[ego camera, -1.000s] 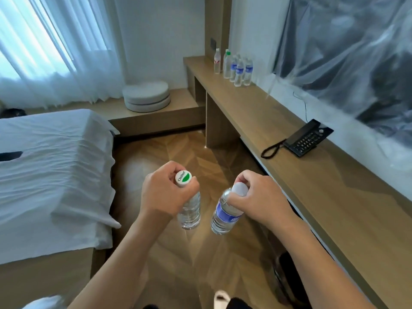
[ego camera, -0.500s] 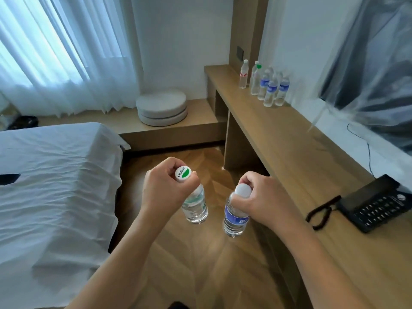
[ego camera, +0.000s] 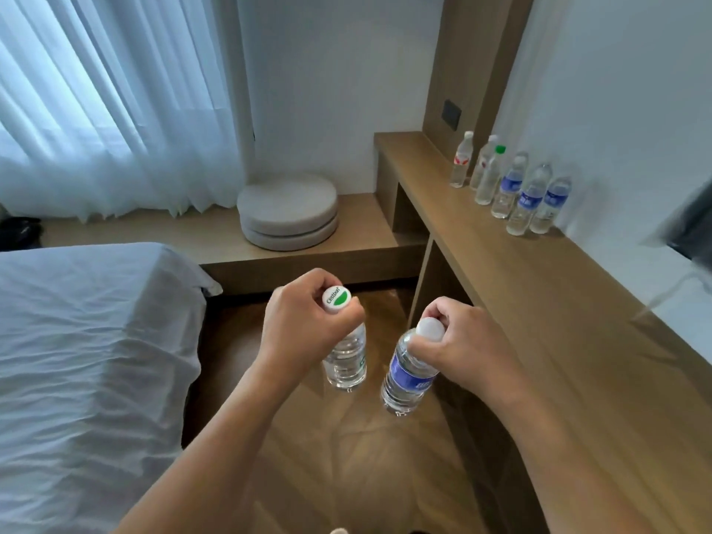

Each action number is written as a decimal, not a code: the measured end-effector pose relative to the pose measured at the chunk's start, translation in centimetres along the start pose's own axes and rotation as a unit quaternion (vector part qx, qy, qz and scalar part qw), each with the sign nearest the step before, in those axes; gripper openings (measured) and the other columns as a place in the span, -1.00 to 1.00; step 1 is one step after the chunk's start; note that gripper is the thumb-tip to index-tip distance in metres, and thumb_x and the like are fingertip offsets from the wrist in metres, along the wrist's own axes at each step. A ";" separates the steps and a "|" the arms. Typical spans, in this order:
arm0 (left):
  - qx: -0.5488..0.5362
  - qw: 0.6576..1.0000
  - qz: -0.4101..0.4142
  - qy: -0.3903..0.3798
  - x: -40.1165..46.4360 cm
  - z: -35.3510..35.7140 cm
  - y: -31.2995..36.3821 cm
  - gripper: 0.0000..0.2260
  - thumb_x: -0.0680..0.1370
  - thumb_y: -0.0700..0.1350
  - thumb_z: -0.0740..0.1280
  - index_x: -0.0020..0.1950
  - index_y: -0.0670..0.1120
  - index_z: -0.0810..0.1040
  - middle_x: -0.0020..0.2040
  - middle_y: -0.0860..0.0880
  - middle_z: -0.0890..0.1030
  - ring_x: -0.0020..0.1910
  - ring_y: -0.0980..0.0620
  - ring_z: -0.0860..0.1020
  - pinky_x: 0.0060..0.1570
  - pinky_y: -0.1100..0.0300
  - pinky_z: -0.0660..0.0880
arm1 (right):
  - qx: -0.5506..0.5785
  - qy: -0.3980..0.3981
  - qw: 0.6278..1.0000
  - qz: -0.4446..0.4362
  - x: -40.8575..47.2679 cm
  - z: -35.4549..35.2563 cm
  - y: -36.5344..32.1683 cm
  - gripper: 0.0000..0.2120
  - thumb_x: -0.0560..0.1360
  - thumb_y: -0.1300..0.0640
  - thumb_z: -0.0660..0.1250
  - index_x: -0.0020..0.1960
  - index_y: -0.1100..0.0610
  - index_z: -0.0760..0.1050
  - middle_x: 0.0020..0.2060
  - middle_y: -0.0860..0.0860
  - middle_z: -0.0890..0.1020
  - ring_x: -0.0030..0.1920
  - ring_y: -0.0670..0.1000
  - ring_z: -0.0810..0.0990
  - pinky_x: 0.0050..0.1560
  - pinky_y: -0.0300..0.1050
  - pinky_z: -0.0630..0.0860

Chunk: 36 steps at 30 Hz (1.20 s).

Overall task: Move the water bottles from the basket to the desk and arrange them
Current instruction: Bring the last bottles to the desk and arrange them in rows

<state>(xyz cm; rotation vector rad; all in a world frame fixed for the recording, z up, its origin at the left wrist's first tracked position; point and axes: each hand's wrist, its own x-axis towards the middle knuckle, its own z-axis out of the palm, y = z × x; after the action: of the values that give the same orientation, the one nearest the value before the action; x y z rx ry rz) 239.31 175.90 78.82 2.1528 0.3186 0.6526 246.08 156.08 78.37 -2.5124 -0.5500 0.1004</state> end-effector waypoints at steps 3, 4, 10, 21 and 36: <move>-0.008 1.000 -0.009 0.009 5.9 0.5 -2.3 -0.86 0.36 -0.04 0.52 -0.23 0.02 0.57 -0.35 0.11 0.60 -0.36 0.14 0.57 -0.36 0.30 0.46 | 0.014 -0.006 1.000 0.007 5.6 0.6 -0.6 -0.76 0.33 -0.15 0.38 -0.14 -0.04 0.46 -0.29 -0.09 0.58 -0.25 -0.05 0.60 -0.23 -0.05 0.64; -0.007 1.000 -0.012 0.009 7.8 0.8 -3.0 -0.86 0.35 -0.04 0.52 -0.23 0.03 0.57 -0.35 0.11 0.61 -0.35 0.13 0.57 -0.34 0.28 0.47 | 0.015 -0.008 1.000 0.011 7.5 0.8 -0.7 -0.77 0.33 -0.14 0.38 -0.13 -0.04 0.46 -0.29 -0.09 0.58 -0.25 -0.05 0.60 -0.23 -0.05 0.64; 0.006 1.000 -0.019 0.004 19.6 3.2 -8.1 -0.87 0.35 -0.01 0.49 -0.21 -0.01 0.59 -0.33 0.11 0.62 -0.33 0.18 0.59 -0.38 0.42 0.42 | 0.009 -0.020 1.000 0.012 20.7 3.1 -0.6 -0.78 0.35 -0.13 0.39 -0.11 -0.05 0.46 -0.28 -0.12 0.56 -0.23 -0.07 0.58 -0.24 -0.15 0.62; 0.005 1.000 -0.003 0.006 42.4 8.8 -13.2 -0.86 0.36 -0.03 0.51 -0.21 0.02 0.58 -0.34 0.12 0.61 -0.34 0.16 0.59 -0.37 0.32 0.45 | 0.047 -0.015 0.998 0.030 44.4 3.5 0.1 -0.73 0.26 -0.19 0.32 -0.16 -0.05 0.45 -0.30 -0.10 0.58 -0.25 -0.07 0.59 -0.28 -0.10 0.61; -0.006 0.989 0.045 -0.143 72.3 17.0 -21.5 -0.86 0.36 0.00 0.48 -0.18 0.04 0.57 -0.34 0.13 0.59 -0.35 0.24 0.55 -0.41 0.43 0.39 | 0.056 0.053 0.981 0.179 71.9 4.4 0.8 -0.82 0.30 -0.07 0.41 -0.19 -0.03 0.47 -0.30 -0.08 0.60 -0.25 -0.08 0.59 -0.26 -0.01 0.62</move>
<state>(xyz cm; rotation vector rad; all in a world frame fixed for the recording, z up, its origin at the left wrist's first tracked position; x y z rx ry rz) 308.90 209.53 77.79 2.2222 0.0634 0.3863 311.24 186.84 77.45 -2.4633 -0.0435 0.1269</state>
